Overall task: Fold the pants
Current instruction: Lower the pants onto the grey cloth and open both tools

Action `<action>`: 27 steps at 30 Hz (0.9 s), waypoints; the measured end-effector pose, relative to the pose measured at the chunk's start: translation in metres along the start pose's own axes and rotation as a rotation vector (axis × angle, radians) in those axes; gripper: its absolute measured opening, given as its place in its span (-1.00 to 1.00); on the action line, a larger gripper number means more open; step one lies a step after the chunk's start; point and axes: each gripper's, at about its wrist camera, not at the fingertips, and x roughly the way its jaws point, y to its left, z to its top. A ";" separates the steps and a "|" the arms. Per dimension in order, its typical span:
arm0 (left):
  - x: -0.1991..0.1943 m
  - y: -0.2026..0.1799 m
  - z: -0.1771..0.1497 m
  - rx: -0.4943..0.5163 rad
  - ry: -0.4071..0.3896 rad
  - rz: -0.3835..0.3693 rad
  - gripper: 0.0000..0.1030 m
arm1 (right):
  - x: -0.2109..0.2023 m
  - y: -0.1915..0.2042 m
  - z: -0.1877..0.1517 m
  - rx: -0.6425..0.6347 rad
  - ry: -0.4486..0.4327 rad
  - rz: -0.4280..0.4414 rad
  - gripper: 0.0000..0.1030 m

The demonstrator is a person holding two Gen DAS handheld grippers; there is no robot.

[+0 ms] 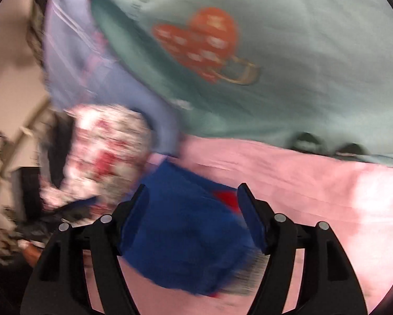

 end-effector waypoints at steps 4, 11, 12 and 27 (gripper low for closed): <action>0.048 -0.001 -0.010 -0.034 0.098 -0.016 0.58 | 0.048 -0.012 -0.006 0.043 0.098 0.083 0.06; 0.072 -0.011 -0.039 0.153 0.119 0.082 0.58 | 0.066 -0.081 -0.033 0.117 0.132 -0.042 -0.62; 0.069 -0.014 -0.040 0.177 0.127 0.096 0.58 | 0.064 -0.084 -0.032 0.137 0.128 -0.044 -0.57; 0.057 -0.023 -0.079 0.256 0.186 0.207 0.68 | 0.023 -0.029 -0.102 0.015 0.158 -0.033 -0.57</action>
